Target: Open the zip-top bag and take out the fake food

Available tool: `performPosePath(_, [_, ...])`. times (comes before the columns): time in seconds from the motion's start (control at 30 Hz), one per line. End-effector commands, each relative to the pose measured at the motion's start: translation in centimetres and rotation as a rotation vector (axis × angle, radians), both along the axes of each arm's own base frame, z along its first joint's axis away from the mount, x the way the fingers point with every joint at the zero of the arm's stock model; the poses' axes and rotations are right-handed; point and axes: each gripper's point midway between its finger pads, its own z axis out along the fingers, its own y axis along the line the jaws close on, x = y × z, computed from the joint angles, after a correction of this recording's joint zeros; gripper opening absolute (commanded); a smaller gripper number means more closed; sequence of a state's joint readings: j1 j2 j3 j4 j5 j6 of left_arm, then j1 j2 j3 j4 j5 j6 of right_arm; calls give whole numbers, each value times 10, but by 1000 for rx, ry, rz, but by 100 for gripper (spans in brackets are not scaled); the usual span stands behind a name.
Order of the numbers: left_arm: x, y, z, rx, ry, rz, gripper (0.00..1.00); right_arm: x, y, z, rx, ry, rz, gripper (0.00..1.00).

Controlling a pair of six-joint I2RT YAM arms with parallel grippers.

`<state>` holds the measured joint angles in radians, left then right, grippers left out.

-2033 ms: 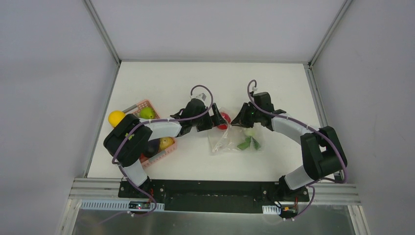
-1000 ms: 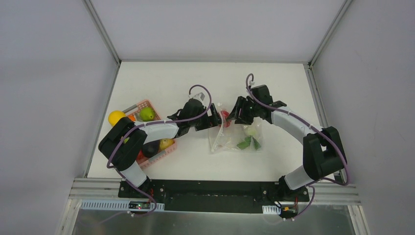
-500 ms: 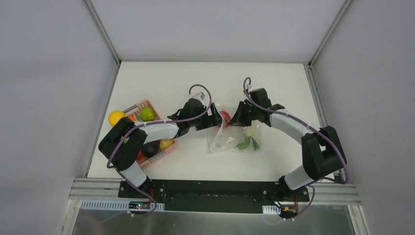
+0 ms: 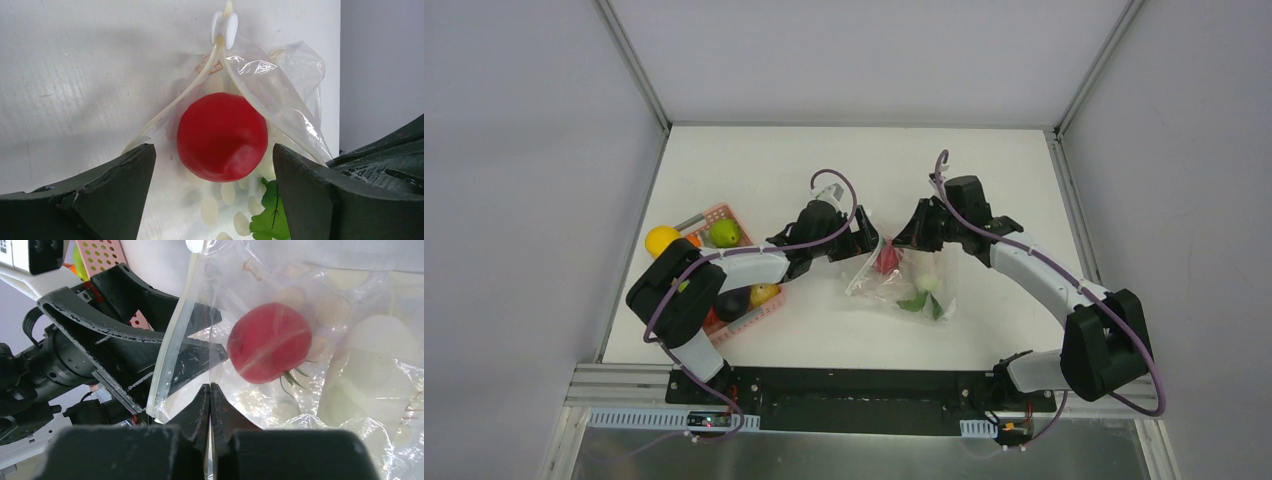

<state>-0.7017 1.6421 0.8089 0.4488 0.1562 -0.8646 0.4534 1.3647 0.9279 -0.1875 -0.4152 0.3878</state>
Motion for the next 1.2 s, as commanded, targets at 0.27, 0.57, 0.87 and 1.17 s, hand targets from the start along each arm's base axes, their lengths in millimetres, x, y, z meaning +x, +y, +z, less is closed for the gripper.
performPosePath(0.27, [-12,-38,13,-80,-22,-134,92,-1,-11,-27,-48,24,-98,0])
performPosePath(0.57, [-8,-42,-3,-33,-8,-132,93,-6,-8,-35,-58,44,-103,0])
performPosePath(0.87, [-14,-40,-19,4,31,-137,70,-6,-15,-35,-94,24,-138,0])
performPosePath(1.17, [-23,-19,12,104,-20,-162,50,1,-34,-32,-158,-25,-212,0])
